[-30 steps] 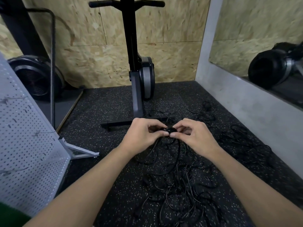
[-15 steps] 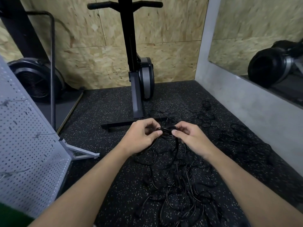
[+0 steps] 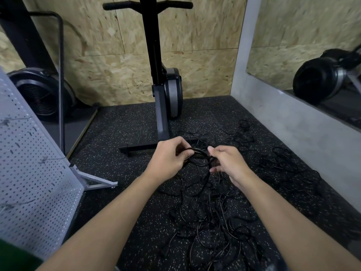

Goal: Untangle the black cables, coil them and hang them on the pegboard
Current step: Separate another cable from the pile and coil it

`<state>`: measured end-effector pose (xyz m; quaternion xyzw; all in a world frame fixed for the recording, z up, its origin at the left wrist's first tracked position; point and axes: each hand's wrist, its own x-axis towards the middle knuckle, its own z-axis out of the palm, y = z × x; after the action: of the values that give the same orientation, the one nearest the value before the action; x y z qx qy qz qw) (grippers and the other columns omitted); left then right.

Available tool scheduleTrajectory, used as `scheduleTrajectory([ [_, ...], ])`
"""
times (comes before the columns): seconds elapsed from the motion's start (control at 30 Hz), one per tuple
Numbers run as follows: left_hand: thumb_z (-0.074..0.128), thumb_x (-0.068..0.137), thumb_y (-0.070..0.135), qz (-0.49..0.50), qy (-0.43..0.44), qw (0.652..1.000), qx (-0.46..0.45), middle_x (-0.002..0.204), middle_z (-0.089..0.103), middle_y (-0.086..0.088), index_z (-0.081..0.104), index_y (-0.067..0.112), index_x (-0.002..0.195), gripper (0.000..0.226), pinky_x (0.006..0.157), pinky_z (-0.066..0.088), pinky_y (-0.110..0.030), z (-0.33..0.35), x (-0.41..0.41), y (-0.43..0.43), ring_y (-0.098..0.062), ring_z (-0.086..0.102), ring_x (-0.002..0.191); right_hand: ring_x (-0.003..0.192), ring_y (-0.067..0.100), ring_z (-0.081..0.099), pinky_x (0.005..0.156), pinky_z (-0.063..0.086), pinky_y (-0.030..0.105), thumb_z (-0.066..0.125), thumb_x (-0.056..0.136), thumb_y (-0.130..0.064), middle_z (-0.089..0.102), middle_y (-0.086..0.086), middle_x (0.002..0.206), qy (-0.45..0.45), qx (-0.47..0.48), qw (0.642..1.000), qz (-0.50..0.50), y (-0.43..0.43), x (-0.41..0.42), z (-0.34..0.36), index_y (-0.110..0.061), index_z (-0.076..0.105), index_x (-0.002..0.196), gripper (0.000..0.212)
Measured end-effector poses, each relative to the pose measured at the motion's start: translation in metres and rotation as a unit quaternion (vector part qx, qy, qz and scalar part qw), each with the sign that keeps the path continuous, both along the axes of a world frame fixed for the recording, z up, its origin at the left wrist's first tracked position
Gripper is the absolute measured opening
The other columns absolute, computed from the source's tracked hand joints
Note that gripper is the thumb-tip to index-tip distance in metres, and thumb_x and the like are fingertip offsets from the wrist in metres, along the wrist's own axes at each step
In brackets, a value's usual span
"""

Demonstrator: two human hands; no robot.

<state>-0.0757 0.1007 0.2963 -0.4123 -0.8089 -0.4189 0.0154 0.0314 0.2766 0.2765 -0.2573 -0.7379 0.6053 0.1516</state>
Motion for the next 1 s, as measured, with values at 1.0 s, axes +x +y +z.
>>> scheduleTrajectory([
  [1.0,0.066,0.099,0.036,-0.120,-0.386,0.915,0.015,0.120,0.072,-0.010,0.069,-0.001,0.108,0.038,0.093,0.057,-0.039,-0.007,0.010,-0.027,-0.021,0.067,0.113,0.076,0.021,0.070,0.069,0.053,0.037,0.060,0.102,-0.039,0.078,0.005,0.087,-0.072,0.054,0.996,-0.020,0.005,0.004,-0.010,-0.015,0.078,0.095,0.030],
])
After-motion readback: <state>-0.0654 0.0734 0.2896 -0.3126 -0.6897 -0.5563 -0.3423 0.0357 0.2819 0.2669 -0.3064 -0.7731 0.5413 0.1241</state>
